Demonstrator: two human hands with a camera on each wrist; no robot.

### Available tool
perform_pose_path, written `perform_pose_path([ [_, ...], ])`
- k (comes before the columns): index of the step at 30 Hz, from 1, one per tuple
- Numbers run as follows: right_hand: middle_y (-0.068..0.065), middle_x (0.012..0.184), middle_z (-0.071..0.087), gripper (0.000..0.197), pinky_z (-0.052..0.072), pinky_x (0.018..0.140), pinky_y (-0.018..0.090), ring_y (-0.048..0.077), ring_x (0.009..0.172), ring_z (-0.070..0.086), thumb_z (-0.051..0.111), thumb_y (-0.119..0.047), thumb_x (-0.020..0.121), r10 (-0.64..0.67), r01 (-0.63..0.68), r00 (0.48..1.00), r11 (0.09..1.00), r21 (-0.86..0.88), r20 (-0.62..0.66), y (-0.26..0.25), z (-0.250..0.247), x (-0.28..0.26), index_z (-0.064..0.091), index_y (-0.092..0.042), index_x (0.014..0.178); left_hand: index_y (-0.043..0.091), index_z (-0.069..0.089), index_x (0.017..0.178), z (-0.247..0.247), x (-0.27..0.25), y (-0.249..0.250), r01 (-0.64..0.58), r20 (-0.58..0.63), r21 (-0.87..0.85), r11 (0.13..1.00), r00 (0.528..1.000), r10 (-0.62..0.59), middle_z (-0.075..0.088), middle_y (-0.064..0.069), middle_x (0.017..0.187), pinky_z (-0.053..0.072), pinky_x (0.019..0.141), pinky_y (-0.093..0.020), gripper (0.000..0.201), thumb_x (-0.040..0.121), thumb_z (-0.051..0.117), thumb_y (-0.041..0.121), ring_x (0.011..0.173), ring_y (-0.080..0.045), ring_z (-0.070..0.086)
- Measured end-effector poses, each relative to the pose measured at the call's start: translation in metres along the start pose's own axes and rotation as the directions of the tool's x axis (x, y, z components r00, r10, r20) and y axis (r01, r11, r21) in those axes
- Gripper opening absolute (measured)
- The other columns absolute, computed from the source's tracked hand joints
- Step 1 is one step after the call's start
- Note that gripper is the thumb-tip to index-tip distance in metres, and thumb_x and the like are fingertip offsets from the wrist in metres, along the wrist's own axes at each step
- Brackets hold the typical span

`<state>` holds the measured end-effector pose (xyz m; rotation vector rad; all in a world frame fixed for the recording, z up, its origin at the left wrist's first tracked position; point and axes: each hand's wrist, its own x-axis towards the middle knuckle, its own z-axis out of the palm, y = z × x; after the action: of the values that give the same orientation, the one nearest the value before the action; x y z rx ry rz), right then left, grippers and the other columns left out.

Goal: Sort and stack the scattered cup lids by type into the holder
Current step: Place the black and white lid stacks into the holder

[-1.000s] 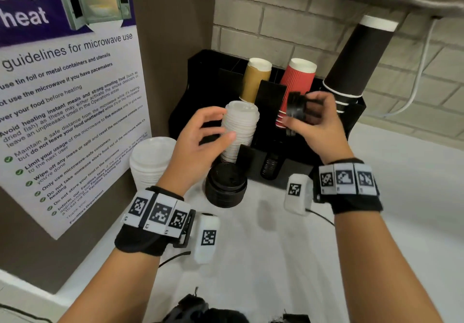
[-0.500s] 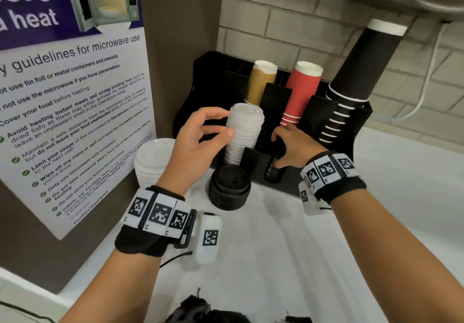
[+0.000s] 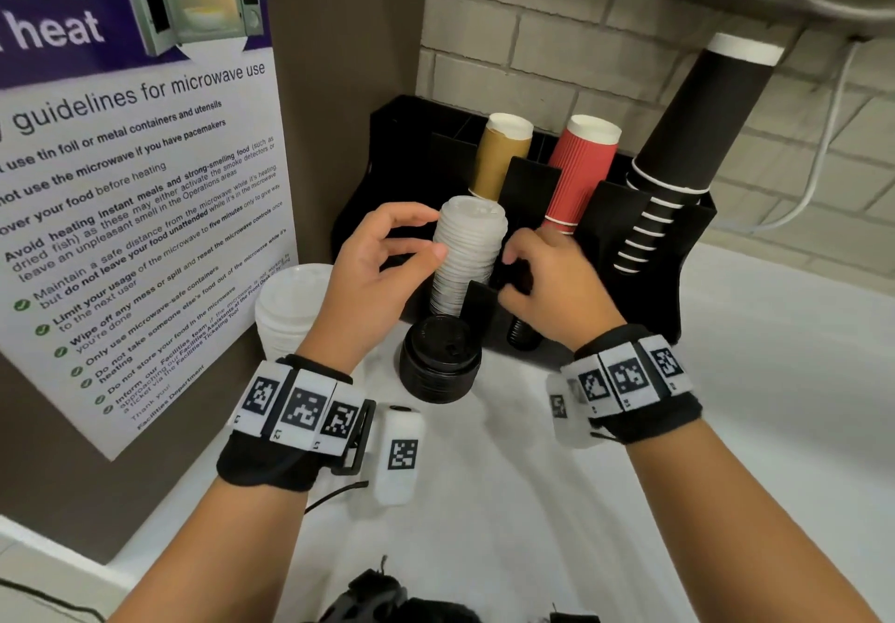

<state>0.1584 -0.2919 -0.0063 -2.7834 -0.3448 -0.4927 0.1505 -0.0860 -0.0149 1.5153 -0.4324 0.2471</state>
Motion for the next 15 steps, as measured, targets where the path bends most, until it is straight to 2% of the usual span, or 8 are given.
perform_pose_path([
  [1, 0.006, 0.101, 0.053, 0.029, 0.048, 0.078, 0.037, 0.024, 0.091, 0.053, 0.07, -0.021, 0.077, -0.013, 0.009, 0.999, 0.992, 0.129, 0.035, -0.011, 0.002, -0.003, 0.057, -0.011, 0.101, 0.032, 0.061, 0.108, 0.0, 0.0, 0.0, 0.0, 0.0, 0.002, 1.0, 1.0, 0.0, 0.059, 0.012, 0.117, 0.052, 0.095, -0.041, 0.027, 0.082, 0.065, 0.027, 0.097, -0.005, 0.063],
  [2, 0.004, 0.099, 0.052, 0.03, 0.049, 0.078, 0.037, 0.022, 0.089, 0.054, 0.071, -0.026, 0.078, -0.02, -0.006, 0.991, 0.981, 0.196, 0.134, -0.02, 0.007, -0.006, 0.056, -0.012, 0.1, 0.032, 0.061, 0.108, 0.0, 0.0, 0.001, -0.001, 0.001, 0.003, 1.0, 1.0, 0.001, 0.059, 0.013, 0.116, 0.052, 0.095, -0.041, 0.026, 0.082, 0.065, 0.027, 0.096, -0.004, 0.063],
  [4, 0.001, 0.104, 0.045, 0.041, 0.049, 0.079, 0.036, 0.022, 0.092, 0.051, 0.071, -0.042, 0.079, -0.009, -0.065, 0.914, 0.984, 0.167, 0.405, -0.035, 0.021, -0.011, 0.049, -0.016, 0.102, 0.03, 0.061, 0.108, 0.0, 0.0, 0.001, -0.006, 0.006, 0.002, 1.0, 1.0, 0.006, 0.06, 0.013, 0.115, 0.053, 0.095, -0.04, 0.025, 0.083, 0.065, 0.026, 0.095, -0.004, 0.063],
  [5, 0.001, 0.106, 0.041, 0.047, 0.048, 0.081, 0.037, 0.023, 0.095, 0.05, 0.07, -0.048, 0.078, 0.014, -0.079, 0.869, 0.991, 0.11, 0.495, -0.041, 0.028, -0.013, 0.045, -0.018, 0.105, 0.03, 0.062, 0.108, 0.0, -0.001, 0.001, -0.006, 0.008, 0.001, 1.0, 1.0, 0.006, 0.06, 0.013, 0.114, 0.053, 0.094, -0.04, 0.025, 0.083, 0.065, 0.026, 0.095, -0.004, 0.063],
  [6, 0.001, 0.109, 0.038, 0.052, 0.048, 0.083, 0.04, 0.026, 0.098, 0.048, 0.069, -0.051, 0.077, 0.036, -0.075, 0.846, 0.996, 0.052, 0.532, -0.044, 0.036, -0.015, 0.042, -0.018, 0.107, 0.029, 0.062, 0.108, -0.001, -0.002, 0.001, -0.004, 0.009, -0.001, 1.0, 1.0, 0.004, 0.061, 0.013, 0.114, 0.053, 0.094, -0.039, 0.025, 0.084, 0.065, 0.026, 0.095, -0.004, 0.063],
  [9, 0.005, 0.116, 0.034, 0.062, 0.048, 0.086, 0.047, 0.032, 0.103, 0.045, 0.07, -0.053, 0.076, 0.086, -0.066, 0.85, 0.996, -0.058, 0.519, -0.052, 0.053, -0.018, 0.038, -0.017, 0.114, 0.028, 0.062, 0.108, -0.004, -0.003, 0.0, 0.0, 0.003, -0.005, 1.0, 1.0, 0.0, 0.061, 0.013, 0.114, 0.053, 0.094, -0.038, 0.024, 0.084, 0.065, 0.026, 0.095, -0.005, 0.063],
  [15, 0.007, 0.119, 0.03, 0.066, 0.047, 0.085, 0.045, 0.034, 0.102, 0.044, 0.073, -0.045, 0.075, 0.122, -0.127, 0.879, 0.992, -0.019, 0.461, -0.056, 0.064, -0.016, 0.035, -0.016, 0.12, 0.03, 0.063, 0.107, -0.005, -0.003, 0.0, 0.005, -0.01, -0.004, 1.0, 1.0, -0.005, 0.061, 0.015, 0.113, 0.053, 0.095, -0.04, 0.024, 0.083, 0.065, 0.026, 0.094, -0.006, 0.063],
])
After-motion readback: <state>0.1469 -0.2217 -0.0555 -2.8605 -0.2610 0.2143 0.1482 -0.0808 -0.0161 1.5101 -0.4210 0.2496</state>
